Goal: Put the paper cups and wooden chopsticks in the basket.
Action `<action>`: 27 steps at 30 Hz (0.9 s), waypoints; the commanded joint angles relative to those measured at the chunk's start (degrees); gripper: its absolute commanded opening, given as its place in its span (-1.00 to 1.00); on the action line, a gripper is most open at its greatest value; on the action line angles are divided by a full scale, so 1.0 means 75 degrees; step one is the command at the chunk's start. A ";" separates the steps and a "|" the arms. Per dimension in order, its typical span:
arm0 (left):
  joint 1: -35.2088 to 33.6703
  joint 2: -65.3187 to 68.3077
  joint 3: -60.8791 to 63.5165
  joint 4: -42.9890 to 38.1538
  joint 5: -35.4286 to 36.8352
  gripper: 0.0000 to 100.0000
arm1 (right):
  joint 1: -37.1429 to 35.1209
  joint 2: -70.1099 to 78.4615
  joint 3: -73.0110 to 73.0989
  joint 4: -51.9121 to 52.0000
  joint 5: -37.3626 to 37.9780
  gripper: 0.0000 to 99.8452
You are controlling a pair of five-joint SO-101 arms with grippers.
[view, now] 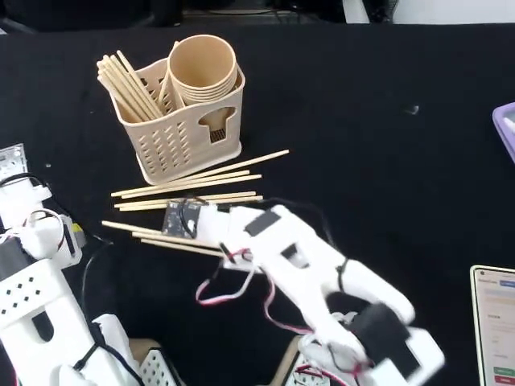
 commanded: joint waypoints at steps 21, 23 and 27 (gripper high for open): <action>0.5163 -0.0047 -0.0451 0.1852 -0.1125 -0.58 | 0.2368 -0.4308 0.0416 0.2825 -0.1172 -0.49; 0.5562 -0.0047 0.0182 0.1231 -0.1688 -0.58 | 0.3247 -0.4952 0.0463 0.3282 -0.1172 -0.49; 0.6207 -0.0035 0.1248 0.0070 -0.2825 -0.57 | 0.4489 -0.5843 0.1073 0.3516 -0.1172 -0.49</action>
